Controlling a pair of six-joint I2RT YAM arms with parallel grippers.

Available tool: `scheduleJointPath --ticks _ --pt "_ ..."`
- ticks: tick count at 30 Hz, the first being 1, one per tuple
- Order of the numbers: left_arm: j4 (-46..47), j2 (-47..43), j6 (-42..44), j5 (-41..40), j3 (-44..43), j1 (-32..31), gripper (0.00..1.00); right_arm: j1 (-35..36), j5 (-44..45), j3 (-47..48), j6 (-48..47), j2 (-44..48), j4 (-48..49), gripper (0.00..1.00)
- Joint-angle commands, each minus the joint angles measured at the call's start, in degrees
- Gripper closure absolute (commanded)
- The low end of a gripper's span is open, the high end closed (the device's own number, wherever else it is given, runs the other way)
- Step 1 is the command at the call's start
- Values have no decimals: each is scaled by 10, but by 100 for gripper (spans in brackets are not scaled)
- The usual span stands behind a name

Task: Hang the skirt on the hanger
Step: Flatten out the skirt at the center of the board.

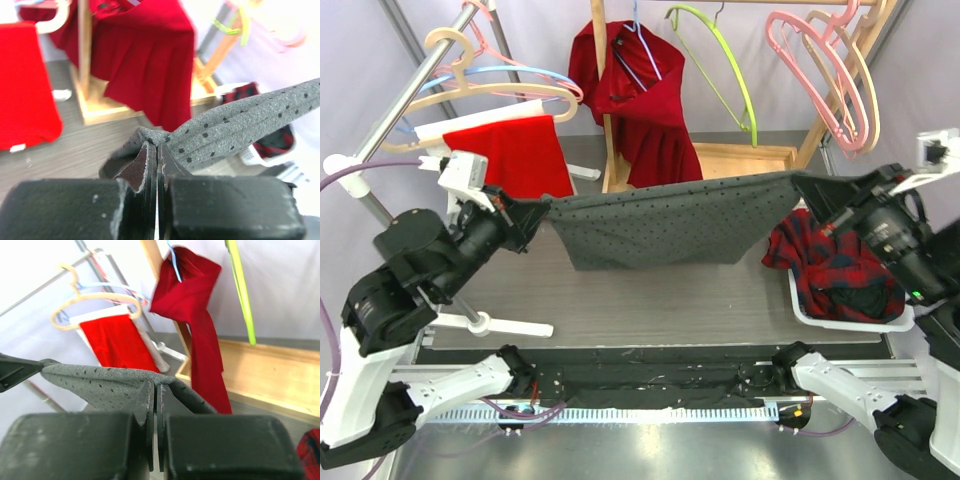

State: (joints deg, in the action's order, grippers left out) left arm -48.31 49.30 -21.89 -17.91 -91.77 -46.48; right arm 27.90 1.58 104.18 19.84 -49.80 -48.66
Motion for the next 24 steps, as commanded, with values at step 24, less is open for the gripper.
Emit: scheduleJointPath --ticks 24 --pt "270 262 -140 -267 283 36 100 -15 206 -412 -16 -180 393 99"
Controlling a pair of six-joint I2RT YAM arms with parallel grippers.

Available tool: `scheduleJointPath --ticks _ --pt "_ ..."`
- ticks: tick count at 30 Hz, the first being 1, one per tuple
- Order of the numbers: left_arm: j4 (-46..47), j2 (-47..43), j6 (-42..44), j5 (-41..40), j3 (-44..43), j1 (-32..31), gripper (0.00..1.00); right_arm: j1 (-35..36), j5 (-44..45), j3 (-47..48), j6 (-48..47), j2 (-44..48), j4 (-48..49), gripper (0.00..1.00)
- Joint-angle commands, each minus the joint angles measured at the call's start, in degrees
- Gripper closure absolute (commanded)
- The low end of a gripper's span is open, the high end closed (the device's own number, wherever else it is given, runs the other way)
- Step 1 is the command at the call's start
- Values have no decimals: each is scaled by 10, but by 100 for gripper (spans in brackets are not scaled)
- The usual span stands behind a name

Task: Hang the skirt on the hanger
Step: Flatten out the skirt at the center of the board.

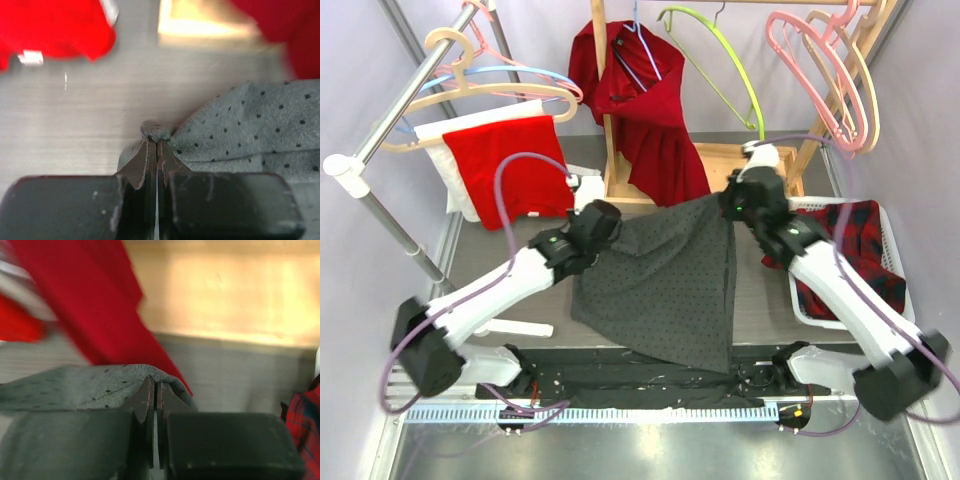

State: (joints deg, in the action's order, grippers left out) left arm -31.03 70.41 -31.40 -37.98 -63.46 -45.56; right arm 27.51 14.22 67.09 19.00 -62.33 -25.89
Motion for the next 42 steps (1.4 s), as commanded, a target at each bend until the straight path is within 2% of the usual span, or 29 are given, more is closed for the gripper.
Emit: scheduleJointPath --ticks 1,5,8,9,10,12,13,15,17,20,23,25,26,27,29,35,42 --pt "104 72 -48 -64 -4 36 100 -16 89 -44 -7 -74 203 99" --pt "120 159 -52 -54 -46 78 99 -38 107 -11 -5 -168 253 98" --pt "127 213 -52 -50 -87 104 86 -54 114 23 1 -230 255 86" --pt "127 225 -53 -49 -107 117 78 -59 119 30 7 -244 256 77" --pt "125 247 -53 -47 -118 124 55 -65 119 41 24 -263 256 61" --pt "117 265 -56 -40 -154 146 44 -78 121 46 43 -274 256 47" --pt "114 281 -52 -35 -166 152 35 -79 118 42 49 -275 255 44" --pt "93 292 -44 -26 -201 163 31 -78 93 34 54 -269 243 42" --pt "77 286 -36 -15 -206 171 28 -78 66 13 60 -251 224 42" --pt "74 256 -29 18 -166 171 28 -74 -13 -40 70 -214 175 43" --pt "78 230 -48 64 -100 171 28 -51 -60 -112 82 -174 143 47" --pt "82 207 -67 107 -53 171 29 -37 -76 -164 104 -155 127 53" --pt "93 200 -73 121 -23 171 30 -19 -81 -184 111 -144 127 55" --pt "99 188 -82 134 -9 171 31 -11 -85 -216 125 -126 131 63" --pt "112 180 -86 170 23 170 32 20 -90 -242 139 -112 136 72" --pt "113 164 -104 195 78 168 34 89 -97 -289 179 -156 138 82" --pt "110 129 -108 194 106 168 33 88 -35 -329 222 -196 76 87"
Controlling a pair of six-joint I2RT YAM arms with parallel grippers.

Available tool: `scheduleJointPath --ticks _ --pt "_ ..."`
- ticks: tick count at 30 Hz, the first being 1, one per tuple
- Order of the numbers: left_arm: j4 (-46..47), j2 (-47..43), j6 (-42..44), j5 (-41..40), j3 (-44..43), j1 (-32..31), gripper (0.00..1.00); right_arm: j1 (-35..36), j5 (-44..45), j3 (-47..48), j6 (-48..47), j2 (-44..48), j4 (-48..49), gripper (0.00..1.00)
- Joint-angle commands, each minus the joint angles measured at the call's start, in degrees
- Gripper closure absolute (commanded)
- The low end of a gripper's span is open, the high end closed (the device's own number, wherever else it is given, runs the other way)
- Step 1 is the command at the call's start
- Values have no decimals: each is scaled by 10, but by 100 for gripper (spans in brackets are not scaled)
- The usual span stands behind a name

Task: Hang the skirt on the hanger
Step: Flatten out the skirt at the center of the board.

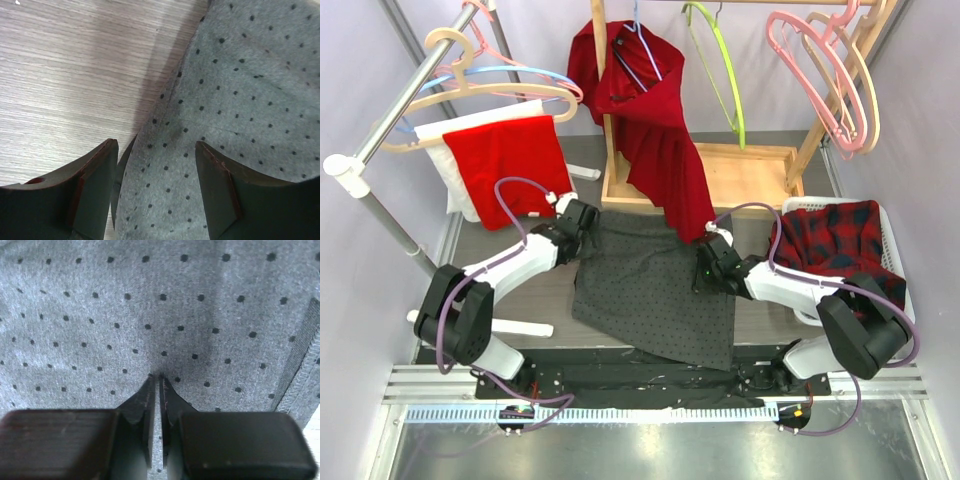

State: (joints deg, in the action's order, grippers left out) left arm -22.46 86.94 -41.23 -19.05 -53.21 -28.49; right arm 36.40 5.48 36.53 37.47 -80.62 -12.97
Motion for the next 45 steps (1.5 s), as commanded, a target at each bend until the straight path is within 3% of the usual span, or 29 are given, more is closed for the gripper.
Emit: scheduleJointPath --ticks 1,10,17,22,27,37,43,45 --pt "22 -38 -10 4 3 -2 33 -3 64 -23 42 -15 -66 87" --pt "21 -33 -13 22 19 -2 33 -37 152 -20 64 38 -184 85" --pt "20 -62 -33 70 59 -4 33 -66 145 3 54 92 -228 78" --pt "8 -126 -46 110 108 -11 33 -66 130 49 33 125 -203 70" --pt "-4 -206 -90 173 172 -18 32 -66 110 101 16 93 -167 68" --pt "-66 -348 -169 165 245 -66 29 -65 43 79 16 20 -65 67" --pt "-15 -373 -181 209 267 -79 42 -68 38 55 30 -13 -45 67" --pt "-12 -372 -182 205 275 -87 42 -71 40 37 32 -8 -42 67"
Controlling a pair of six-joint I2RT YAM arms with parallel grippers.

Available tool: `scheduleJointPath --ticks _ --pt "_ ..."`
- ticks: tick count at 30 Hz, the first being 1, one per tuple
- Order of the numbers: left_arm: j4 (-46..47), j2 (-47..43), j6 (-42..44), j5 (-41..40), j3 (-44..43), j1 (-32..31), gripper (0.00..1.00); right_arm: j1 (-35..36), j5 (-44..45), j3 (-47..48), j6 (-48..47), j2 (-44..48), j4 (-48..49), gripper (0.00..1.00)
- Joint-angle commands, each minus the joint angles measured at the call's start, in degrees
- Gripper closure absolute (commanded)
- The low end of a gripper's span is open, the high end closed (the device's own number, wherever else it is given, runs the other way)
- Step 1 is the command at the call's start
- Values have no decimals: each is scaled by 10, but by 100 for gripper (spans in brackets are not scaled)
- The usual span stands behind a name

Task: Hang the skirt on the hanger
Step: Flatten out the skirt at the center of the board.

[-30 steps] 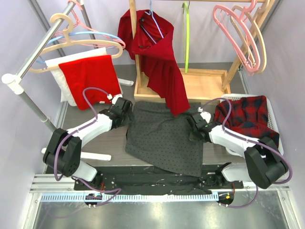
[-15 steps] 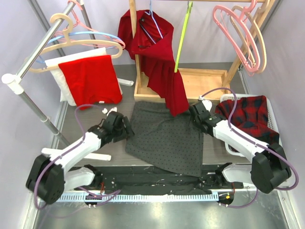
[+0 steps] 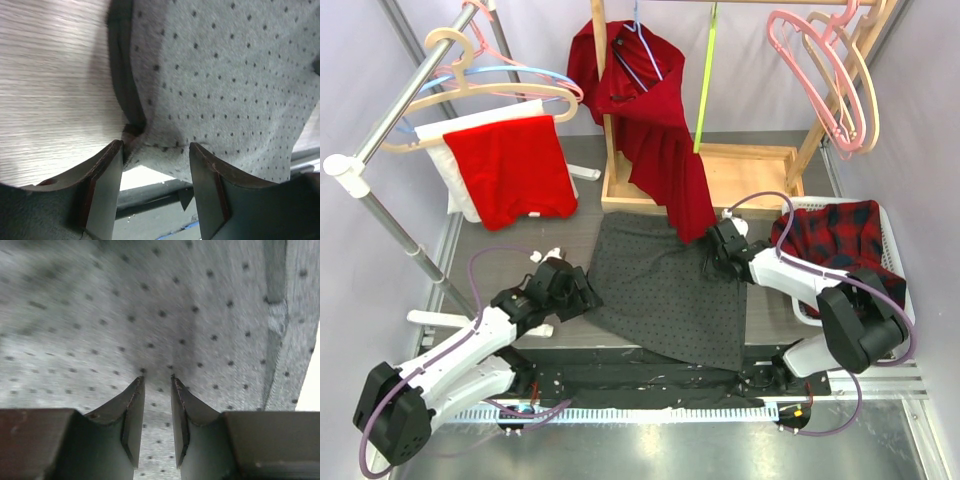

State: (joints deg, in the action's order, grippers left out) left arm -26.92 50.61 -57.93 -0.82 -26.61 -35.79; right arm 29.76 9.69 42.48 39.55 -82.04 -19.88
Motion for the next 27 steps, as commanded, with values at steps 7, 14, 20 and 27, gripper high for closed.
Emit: scheduleJointPath --ticks 7,14,20,27 --pt "81 29 -17 44 22 -24 70 -37 -15 -44 8 7 38 67" --pt "3 25 48 78 -50 -33 100 -104 -37 -13 -18 -35 42 70" --pt "-99 -7 98 99 -124 -33 100 -154 -39 67 -46 -63 30 70" --pt "-196 -15 100 28 -158 -34 67 -175 -47 149 -68 -119 6 71"
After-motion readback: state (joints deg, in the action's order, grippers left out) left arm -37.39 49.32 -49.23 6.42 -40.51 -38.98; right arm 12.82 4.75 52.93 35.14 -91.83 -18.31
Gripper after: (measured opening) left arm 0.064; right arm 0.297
